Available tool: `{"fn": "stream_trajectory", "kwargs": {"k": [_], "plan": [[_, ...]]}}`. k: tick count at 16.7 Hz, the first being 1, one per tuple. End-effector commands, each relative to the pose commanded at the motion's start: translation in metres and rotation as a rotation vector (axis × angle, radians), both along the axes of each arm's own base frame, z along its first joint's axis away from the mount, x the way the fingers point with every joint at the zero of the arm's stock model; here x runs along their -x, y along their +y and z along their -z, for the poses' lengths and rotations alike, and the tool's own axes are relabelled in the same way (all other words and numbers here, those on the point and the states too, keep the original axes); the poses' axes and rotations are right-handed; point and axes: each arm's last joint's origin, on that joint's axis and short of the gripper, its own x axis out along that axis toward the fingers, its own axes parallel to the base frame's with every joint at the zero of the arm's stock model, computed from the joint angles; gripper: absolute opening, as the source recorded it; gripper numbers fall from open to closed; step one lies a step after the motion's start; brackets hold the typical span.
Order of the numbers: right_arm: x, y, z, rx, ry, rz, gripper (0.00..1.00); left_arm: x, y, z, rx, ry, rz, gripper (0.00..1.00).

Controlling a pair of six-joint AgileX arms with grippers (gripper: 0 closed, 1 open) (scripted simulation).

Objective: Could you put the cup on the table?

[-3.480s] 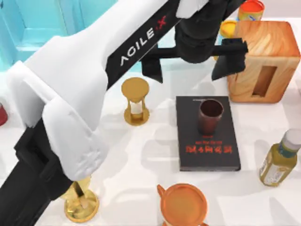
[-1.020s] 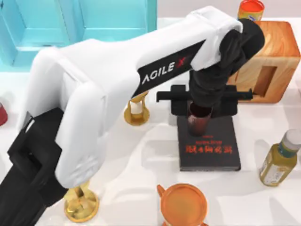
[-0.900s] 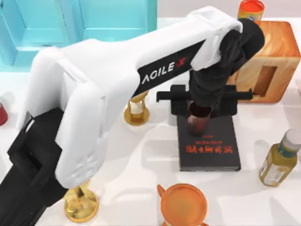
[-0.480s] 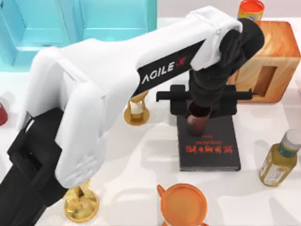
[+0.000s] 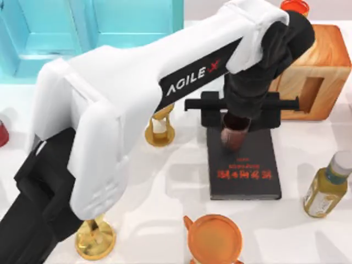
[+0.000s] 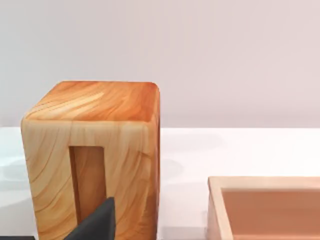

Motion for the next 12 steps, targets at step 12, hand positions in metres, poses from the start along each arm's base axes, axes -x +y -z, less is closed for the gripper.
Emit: {"fn": "stream_trajectory", "kwargs": {"k": [12], "plan": [[0.000,0.000,0.000,0.000,0.000,0.000,1.00,-0.008,0.013,-0.040,0.036,-0.011,-0.009,0.00]]}}
